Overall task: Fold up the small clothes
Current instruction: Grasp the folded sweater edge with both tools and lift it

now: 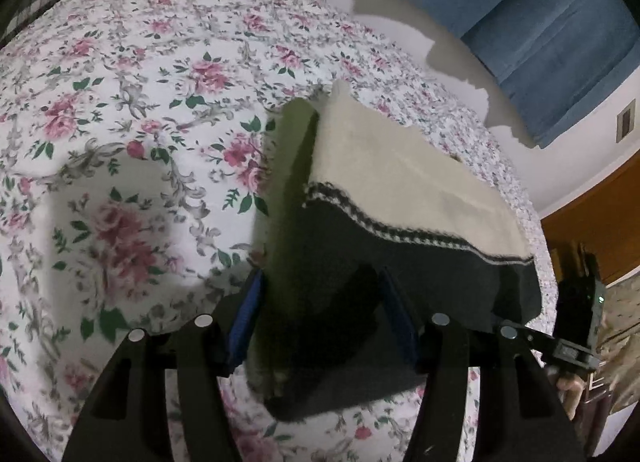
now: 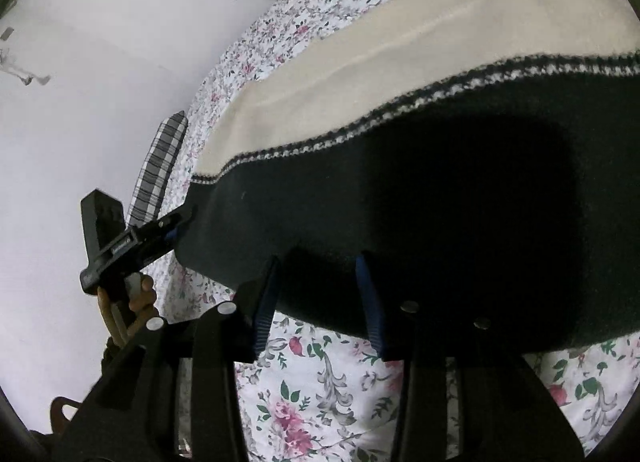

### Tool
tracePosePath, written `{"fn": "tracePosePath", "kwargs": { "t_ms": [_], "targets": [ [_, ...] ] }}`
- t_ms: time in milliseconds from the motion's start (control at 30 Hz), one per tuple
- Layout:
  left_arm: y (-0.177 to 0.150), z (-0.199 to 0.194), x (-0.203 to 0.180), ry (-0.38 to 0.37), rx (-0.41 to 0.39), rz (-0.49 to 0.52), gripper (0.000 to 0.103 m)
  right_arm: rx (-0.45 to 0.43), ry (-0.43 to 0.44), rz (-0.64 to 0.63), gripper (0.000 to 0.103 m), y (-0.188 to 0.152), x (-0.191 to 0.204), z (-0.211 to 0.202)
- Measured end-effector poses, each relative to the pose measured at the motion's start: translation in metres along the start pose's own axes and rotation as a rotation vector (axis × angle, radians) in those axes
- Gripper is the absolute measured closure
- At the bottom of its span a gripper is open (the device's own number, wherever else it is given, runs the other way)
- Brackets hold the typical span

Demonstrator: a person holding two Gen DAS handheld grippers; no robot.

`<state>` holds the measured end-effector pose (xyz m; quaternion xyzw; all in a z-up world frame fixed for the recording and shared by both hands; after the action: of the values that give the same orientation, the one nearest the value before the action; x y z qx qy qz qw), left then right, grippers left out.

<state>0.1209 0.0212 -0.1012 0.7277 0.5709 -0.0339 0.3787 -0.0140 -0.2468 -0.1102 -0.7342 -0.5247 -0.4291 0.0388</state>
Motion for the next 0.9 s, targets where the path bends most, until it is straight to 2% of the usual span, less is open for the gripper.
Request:
{"fn": "tracePosePath", "kwargs": {
  "t_ms": [167, 300, 467, 533, 633, 667, 800, 900],
  "targets": [
    [0.002, 0.003, 0.000, -0.008, 0.004, 0.001, 0.044, -0.015, 0.029, 0.028, 0.064, 0.000, -0.002, -0.004],
    [0.004, 0.004, 0.000, -0.006, 0.013, 0.010, 0.044, -0.061, 0.068, 0.043, 0.063, 0.023, 0.008, -0.021],
    [0.008, 0.006, 0.000, -0.009, 0.018, 0.014, 0.044, -0.096, 0.029, 0.048, 0.063, 0.060, 0.008, -0.009],
    [0.009, 0.008, 0.000, -0.012, 0.024, 0.016, 0.042, -0.073, -0.017, 0.071, 0.064, 0.069, -0.003, 0.008],
    [0.013, 0.011, 0.001, -0.020, 0.033, 0.009, 0.041, -0.056, -0.030, 0.111, 0.077, 0.070, -0.017, 0.029],
    [0.016, 0.010, 0.000, -0.028, 0.031, 0.008, 0.041, -0.061, -0.031, 0.111, 0.078, 0.071, -0.018, 0.029],
    [0.022, 0.014, 0.005, -0.075, 0.053, -0.023, 0.034, -0.065, 0.024, 0.117, 0.076, 0.070, -0.018, 0.020],
    [0.027, 0.013, 0.009, -0.096, 0.061, -0.047, 0.034, -0.092, 0.061, 0.133, 0.070, 0.065, -0.017, 0.006]
  ]
}}
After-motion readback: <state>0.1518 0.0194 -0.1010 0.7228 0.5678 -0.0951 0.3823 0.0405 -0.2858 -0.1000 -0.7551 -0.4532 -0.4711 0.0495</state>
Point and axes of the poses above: each gripper's, at about its wrist camera, not at the fingertips, and z roughly the way its jaws point, x to its left, y to its top, the point moved 1 cm from there along z, roughly the way its jaws point, and after that the axes turned 3 degrees about -x, right-handed, at the moved point
